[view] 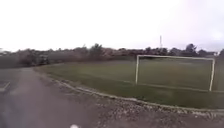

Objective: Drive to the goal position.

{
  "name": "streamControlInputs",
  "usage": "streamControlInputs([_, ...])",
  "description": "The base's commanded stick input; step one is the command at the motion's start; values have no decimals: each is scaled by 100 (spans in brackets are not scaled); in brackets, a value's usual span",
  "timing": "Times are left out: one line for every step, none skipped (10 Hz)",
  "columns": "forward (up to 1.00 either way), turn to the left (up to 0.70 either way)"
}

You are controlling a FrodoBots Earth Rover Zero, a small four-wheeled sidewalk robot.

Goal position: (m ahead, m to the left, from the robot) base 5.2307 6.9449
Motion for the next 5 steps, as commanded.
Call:
streamControlInputs([0, 70])
streamControlInputs([0, 70])
streamControlInputs([0, 70])
streamControlInputs([0, 70])
streamControlInputs([0, 70])
